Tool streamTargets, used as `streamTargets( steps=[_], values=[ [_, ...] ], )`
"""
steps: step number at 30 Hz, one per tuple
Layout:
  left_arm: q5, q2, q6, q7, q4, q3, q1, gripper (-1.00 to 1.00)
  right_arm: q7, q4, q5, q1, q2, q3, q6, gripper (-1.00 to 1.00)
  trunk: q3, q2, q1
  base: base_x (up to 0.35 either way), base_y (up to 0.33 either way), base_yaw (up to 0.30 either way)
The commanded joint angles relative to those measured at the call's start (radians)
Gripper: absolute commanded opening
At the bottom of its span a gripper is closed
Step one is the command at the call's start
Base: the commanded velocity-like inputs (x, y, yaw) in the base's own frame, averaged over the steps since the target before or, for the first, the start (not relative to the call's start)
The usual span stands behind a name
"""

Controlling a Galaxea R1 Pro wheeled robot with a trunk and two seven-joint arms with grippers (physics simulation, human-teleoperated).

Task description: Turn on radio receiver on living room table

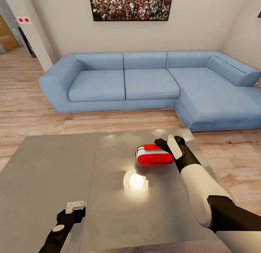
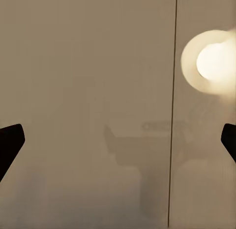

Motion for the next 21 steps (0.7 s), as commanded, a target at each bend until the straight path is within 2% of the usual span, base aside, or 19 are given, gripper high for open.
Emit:
streamTargets(
  steps=[1,21],
  values=[
    [0.000,0.000,0.000,0.000,0.000,0.000,0.000,1.00,0.000,0.000,0.000,0.000,0.000,0.000,0.000,1.00,-0.001,0.000,0.000,0.000,0.000,0.000],
    [0.000,0.000,0.000,0.000,0.001,0.000,0.000,1.00,0.000,0.000,0.000,0.000,0.000,0.002,-0.001,1.00,-0.004,0.000,0.000,0.000,0.000,0.000]
  ],
)
